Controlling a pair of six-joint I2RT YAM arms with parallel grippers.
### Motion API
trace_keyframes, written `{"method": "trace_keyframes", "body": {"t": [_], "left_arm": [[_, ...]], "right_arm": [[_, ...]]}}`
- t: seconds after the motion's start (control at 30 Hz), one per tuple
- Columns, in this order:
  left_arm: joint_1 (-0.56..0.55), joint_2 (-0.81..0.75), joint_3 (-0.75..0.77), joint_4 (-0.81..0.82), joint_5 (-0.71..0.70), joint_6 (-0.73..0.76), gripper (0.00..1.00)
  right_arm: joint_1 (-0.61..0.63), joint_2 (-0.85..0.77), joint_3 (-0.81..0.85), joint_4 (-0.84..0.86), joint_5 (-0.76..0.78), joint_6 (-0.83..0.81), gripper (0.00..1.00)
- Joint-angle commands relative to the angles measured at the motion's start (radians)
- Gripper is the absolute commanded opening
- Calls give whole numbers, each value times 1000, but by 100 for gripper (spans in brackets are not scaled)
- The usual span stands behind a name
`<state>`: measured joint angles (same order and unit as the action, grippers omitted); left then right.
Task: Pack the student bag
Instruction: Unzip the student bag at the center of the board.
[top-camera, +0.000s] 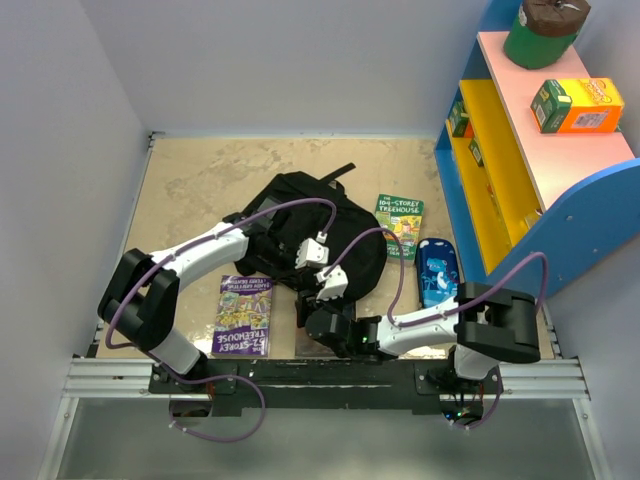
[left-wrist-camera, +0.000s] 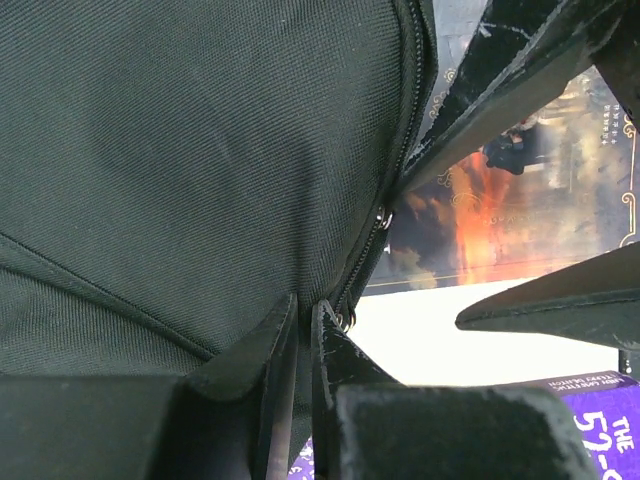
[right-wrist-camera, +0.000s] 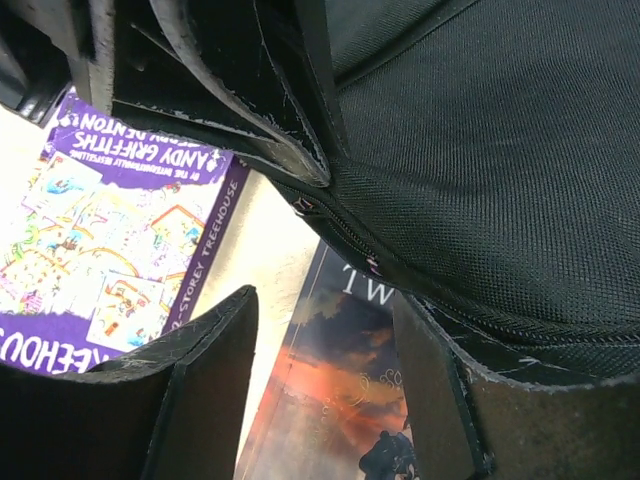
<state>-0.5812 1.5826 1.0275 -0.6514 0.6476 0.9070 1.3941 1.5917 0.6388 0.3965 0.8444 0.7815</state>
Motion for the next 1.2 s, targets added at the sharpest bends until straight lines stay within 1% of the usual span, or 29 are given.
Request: {"method": "trace_keyframes", "body": {"t": [0.0,0.07,0.1,0.2,0.23,0.3,0.33,0.43,0.47,0.5,0.63,0.8,0.93,1.07,1.17], "left_arm": [[-16,-41,-9,19,49,-8,15],[-16,-44,-10,19,52,-8,15],[-16,-45,-10,19,52,-8,14],[-16,-47,-14,19,49,-8,14],[-16,-49,-15,19,46,-8,14],[-16,-50,-17,19,44,-6,14],[-14,-52,-17,21,41,-10,14],[-16,-49,-18,27,41,-13,14],[-16,-49,-18,29,41,-17,15],[-16,-46,-17,32,43,-20,14],[-16,-49,-12,27,46,-23,17],[-16,-73,-3,7,64,-25,20],[-16,-90,-21,-1,63,-20,24],[-16,-92,-43,12,53,-26,25],[-17,-92,-47,15,76,-36,25]], "right_arm": [[-10,13,50,-56,13,64,57],[-14,30,76,-96,44,94,55],[-12,43,85,-146,51,134,51],[-14,60,111,-195,58,174,42],[-14,68,113,-203,56,180,35],[-12,65,110,-208,53,191,29],[-14,56,105,-205,53,196,23],[-12,36,76,-194,50,193,14],[-12,18,59,-194,50,197,4],[-12,8,49,-197,48,206,0],[-12,-59,-37,-182,48,239,0],[-10,-113,-83,-194,56,278,0],[-12,-150,-134,-151,45,257,0],[-12,-183,-171,-139,32,249,0],[-12,-210,-183,-140,21,236,0]]}}
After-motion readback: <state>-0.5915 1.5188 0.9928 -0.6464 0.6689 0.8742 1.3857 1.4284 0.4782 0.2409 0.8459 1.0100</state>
